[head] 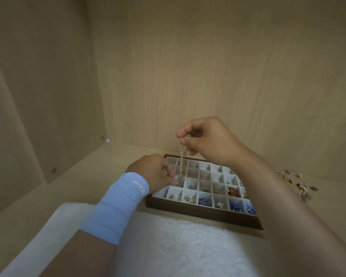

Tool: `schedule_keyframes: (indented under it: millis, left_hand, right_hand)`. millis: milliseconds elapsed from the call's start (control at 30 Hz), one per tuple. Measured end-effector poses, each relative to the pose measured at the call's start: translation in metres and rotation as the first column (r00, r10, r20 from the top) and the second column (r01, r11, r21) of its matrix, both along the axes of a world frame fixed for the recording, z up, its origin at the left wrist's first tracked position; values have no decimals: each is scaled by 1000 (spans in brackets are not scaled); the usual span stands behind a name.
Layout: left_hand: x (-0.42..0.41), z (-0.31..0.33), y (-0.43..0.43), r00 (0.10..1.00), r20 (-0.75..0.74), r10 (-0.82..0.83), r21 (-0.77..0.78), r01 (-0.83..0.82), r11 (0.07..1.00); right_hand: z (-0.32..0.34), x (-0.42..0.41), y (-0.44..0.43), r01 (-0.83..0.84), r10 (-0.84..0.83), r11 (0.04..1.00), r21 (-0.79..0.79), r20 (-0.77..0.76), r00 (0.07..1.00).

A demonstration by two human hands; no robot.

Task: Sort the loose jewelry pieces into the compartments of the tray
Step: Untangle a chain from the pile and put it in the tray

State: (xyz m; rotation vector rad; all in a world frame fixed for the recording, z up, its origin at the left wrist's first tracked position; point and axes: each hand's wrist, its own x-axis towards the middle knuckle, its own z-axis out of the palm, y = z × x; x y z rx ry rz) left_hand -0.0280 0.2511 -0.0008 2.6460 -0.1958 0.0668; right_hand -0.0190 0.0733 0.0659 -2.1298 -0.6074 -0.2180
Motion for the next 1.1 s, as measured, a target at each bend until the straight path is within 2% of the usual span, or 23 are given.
schedule_keyframes:
  millis: [100,167,233,533,767,833,900,967,1100]
  left_hand:
    - [0,0,1,998,40,46,-42,-44,998]
    - [0,1,0,998,51,22,-171,-13,985]
    - [-1,0,-1,999,38,-37,-218,44,975]
    - [1,3,15,998,60,-26,-108,33,994]
    - [4,-4,13,994,72,-84,-39,87,995]
    - [4,-6,10,990,100,-96,-65,103,993]
    - [4,-6,8,988,92,-127,-170,142,975]
    - [3,-7,7,987,77,-143,-217,156,964]
    - [4,-7,10,985,121,-121,-88,132,987]
  right_hand:
    - [-3,1,0,-7,7,1000,-22,-10,1000]
    - [-3,2,-1,-6,6,1000,-24,-12,1000]
    - [-4,3,-2,-3,2,999,-38,-9,1000]
    - [-17,8,0,-41,32,991,-127,-73,997]
    - [-35,7,10,-77,56,973,-217,-102,993]
    - [-35,6,11,-95,75,980,-176,-119,990]
    - [-32,7,10,-85,73,988,-129,-96,993]
    - [-29,9,7,-58,50,989,-139,-65,997]
    - [-35,9,6,-56,40,958,-280,-61,997]
